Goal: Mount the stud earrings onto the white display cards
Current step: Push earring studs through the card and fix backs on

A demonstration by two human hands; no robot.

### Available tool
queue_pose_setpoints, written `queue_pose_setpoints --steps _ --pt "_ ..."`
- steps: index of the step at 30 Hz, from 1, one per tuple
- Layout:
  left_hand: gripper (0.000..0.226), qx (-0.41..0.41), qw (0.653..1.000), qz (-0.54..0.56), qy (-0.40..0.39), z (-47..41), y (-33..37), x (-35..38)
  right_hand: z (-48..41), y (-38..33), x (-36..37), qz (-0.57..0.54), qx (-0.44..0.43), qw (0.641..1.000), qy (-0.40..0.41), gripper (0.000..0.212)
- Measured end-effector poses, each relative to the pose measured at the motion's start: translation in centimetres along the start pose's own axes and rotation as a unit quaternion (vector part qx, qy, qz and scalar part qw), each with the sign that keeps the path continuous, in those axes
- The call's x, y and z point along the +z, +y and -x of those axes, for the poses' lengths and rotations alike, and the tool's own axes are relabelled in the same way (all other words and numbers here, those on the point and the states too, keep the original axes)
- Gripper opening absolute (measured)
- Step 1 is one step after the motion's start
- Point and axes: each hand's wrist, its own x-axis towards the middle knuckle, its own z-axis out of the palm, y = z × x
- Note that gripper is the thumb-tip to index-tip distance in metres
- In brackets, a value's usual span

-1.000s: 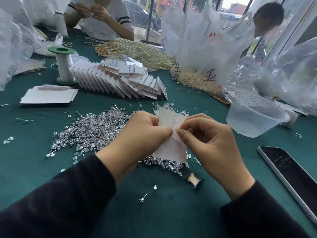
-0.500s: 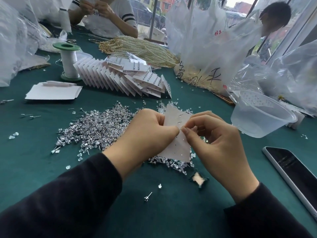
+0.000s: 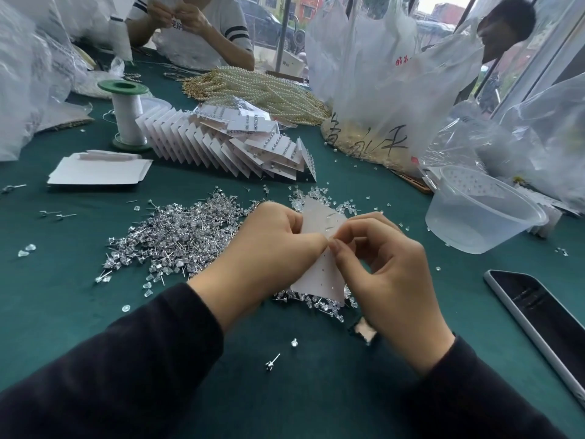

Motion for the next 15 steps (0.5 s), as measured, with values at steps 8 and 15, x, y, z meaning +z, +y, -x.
queue_pose_setpoints --steps 8,15 --pt "0.043 0.011 0.998 -0.062 -0.007 -0.03 0.26 -0.4 0.02 -0.04 0.1 0.047 -0.026 0.999 0.003 0.006" --pt "0.03 0.014 0.996 -0.09 0.009 0.12 0.22 -0.43 0.15 -0.54 0.16 0.079 -0.033 0.996 0.014 0.008"
